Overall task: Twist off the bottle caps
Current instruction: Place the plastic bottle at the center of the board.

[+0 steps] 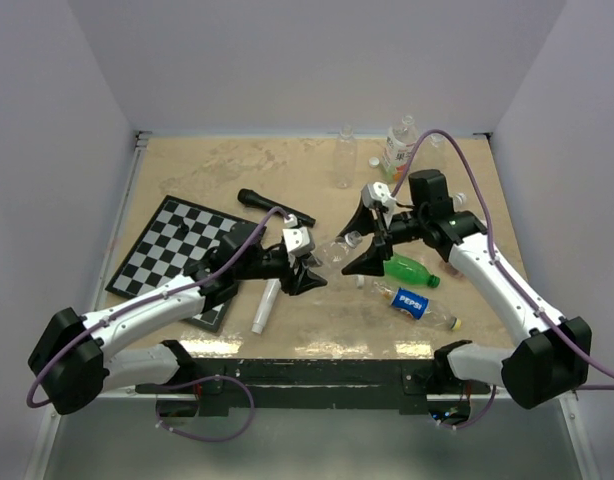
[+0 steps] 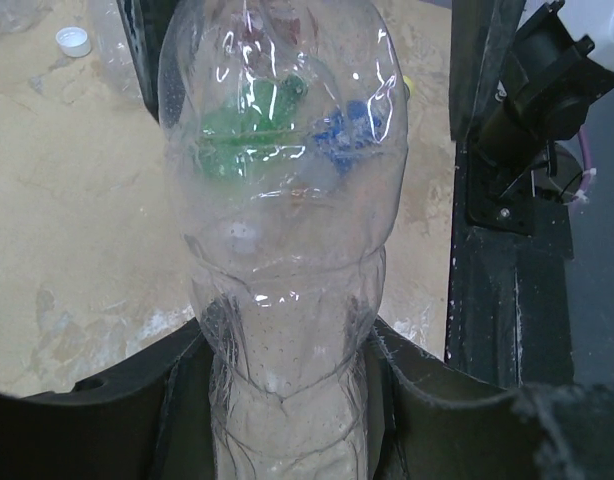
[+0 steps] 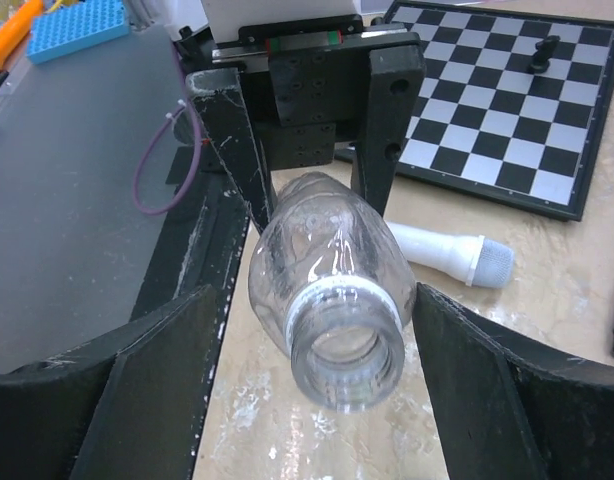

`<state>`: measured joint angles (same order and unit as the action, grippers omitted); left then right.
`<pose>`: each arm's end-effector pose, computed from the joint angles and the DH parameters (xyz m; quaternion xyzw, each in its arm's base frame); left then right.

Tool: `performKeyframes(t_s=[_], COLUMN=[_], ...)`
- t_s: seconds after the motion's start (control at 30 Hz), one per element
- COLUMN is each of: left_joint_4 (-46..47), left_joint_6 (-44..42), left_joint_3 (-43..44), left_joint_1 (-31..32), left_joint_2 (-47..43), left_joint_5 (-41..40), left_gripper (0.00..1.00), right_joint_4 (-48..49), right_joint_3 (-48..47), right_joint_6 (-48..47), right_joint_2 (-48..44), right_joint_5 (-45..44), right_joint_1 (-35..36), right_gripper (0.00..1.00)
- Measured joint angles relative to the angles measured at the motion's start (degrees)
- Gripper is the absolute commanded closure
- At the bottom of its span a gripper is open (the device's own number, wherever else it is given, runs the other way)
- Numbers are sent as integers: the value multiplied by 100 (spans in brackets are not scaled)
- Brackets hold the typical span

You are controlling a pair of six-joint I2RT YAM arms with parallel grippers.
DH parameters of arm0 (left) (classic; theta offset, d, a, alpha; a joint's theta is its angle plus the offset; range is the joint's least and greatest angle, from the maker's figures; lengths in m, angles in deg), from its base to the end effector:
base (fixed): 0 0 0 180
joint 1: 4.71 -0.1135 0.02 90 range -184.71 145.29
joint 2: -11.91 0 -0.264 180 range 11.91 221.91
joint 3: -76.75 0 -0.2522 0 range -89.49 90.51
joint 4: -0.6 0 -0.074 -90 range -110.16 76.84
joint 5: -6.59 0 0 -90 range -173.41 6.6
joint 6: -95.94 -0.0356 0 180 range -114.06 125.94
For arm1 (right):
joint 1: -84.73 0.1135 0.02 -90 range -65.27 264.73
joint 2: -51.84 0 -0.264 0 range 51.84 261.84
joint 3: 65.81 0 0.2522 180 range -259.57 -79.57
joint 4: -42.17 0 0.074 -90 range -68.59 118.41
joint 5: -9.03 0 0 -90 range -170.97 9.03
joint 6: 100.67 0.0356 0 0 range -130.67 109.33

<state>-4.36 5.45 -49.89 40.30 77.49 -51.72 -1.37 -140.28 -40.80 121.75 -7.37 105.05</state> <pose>0.1685 -0.1950 0.2697 0.4489 0.6513 -0.4197 0.4452 0.2189 0.1175 0.3286 -0.5414 0.5438 0.5092 0.3898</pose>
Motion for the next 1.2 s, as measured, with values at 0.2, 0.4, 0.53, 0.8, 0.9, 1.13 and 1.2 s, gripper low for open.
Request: performKeyframes(t_s=[0.2,0.4,0.53,0.8,0.9,1.13,1.2], left_joint_4=[385,525,542,-48,-275,-433,-529], left_joint_6=[420,629,732,422,173,-236,-299], left_joint_3=[-26,-39,-39,-39,-42,-98,-98], left_joint_1=[0,-4,-39,-142,-151,-151,-151], left_joint_2=[166,192,160,-586,-1169,-1799,-1731], left_joint_5=[142,245,219,-1143,-2000,-3101,-3178], left_gripper=[100,63,27,0,0,0,0], right_joint_4=[313,551,706,308,140,83,125], right_joint_3=[0,0,11,-166,-490,-1447,-1705], right_joint_6=[332,439,525,511,514,610,608], right_joint_2=[245,280,269,2,-44,339,684], right_joint_5=[-9,-24,-35,-623,-1685,-4046,-4594], right_joint_1=[210,208,208,-715,-1180,-1598,-1598], right_gripper=[42,78,82,80,79,77,75])
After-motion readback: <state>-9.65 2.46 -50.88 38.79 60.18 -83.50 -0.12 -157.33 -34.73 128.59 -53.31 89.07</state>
